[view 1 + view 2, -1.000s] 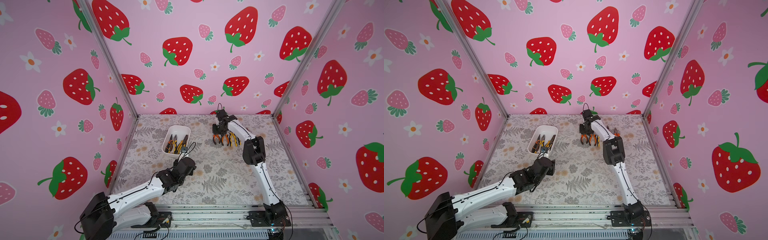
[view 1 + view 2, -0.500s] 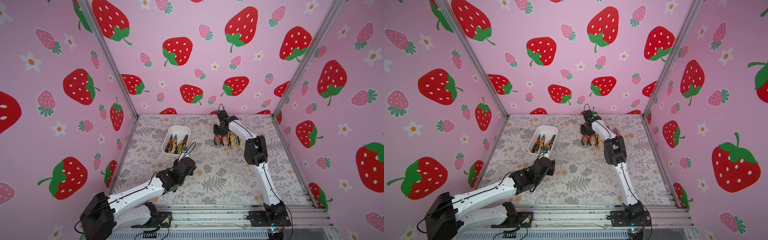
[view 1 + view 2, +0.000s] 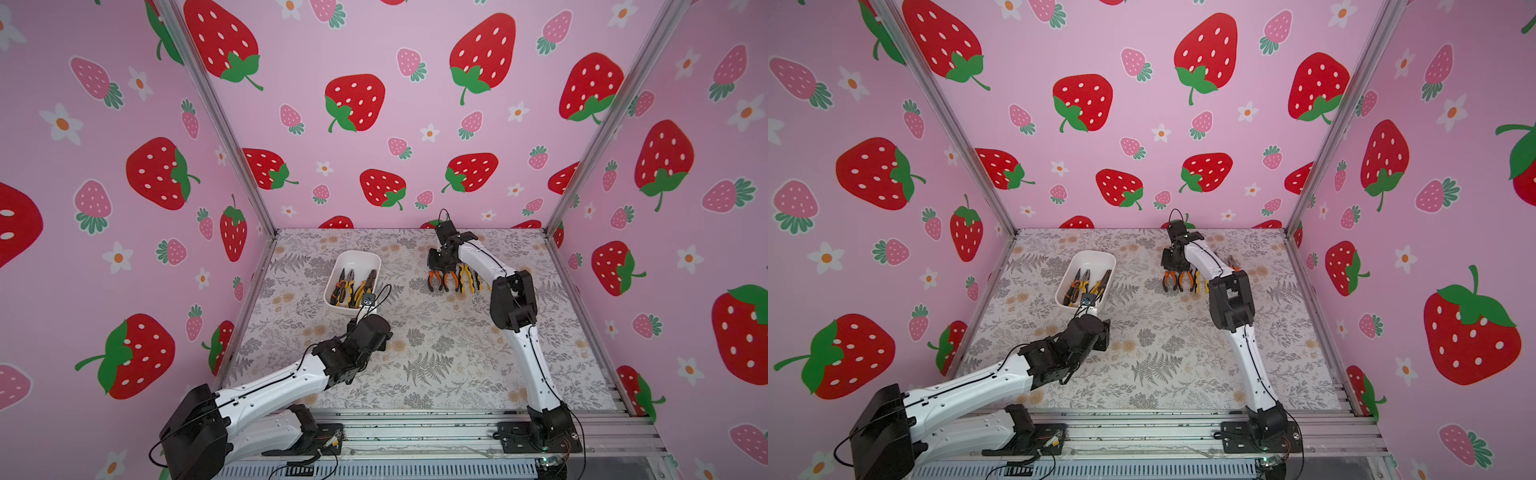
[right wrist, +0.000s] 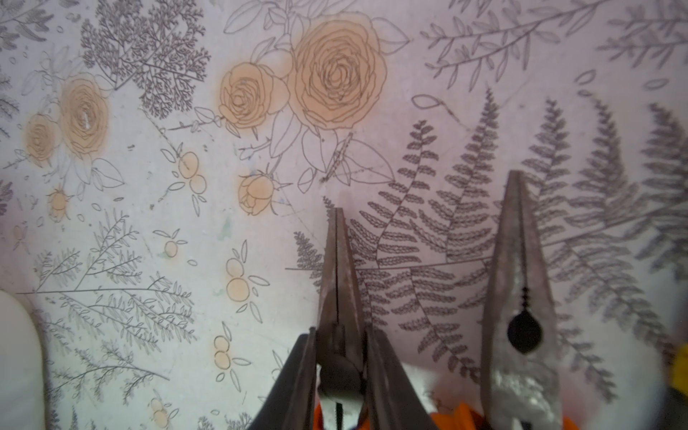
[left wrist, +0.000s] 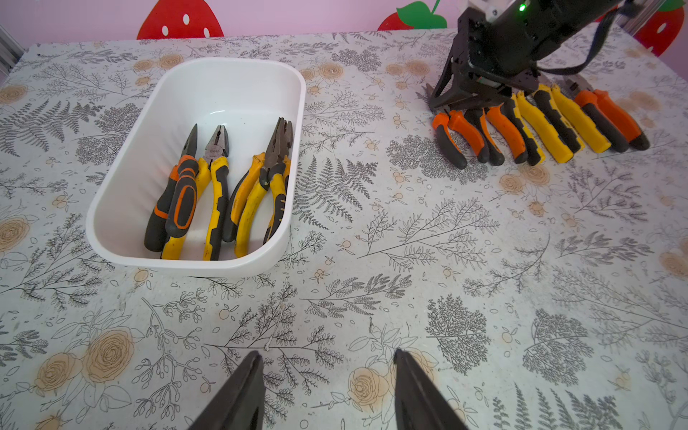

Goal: Take the pliers out of the storage box
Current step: Place the pliers at the center of the board.

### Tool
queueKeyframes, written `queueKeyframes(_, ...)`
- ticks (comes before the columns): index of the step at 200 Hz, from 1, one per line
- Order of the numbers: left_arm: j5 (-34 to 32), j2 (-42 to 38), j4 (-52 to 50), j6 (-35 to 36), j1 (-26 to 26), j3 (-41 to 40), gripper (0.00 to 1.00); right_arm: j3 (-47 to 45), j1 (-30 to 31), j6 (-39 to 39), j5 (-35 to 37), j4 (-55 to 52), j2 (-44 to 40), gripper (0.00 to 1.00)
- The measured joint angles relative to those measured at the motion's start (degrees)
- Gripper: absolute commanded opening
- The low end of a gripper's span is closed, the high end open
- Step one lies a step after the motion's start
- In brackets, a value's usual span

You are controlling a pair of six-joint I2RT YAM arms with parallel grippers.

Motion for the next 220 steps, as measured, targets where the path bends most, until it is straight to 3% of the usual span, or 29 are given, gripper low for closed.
queueKeyframes(114, 0.00, 0.00, -0.02, 0.00, 0.00, 0.00, 0.57, 0.66, 0.00, 3.82, -0.61, -1.25, 0.00, 0.25)
queueKeyframes(153, 0.07, 0.00, -0.02, 0.00, 0.11, 0.00, 0.57, 0.92, 0.00, 3.58, -0.96, -1.49, 0.00, 0.37)
queueKeyframes(220, 0.11, 0.00, -0.02, 0.00, 0.15, 0.00, 0.57, 3.37, 0.00, 0.76, 0.79, -4.35, -0.63, 0.44)
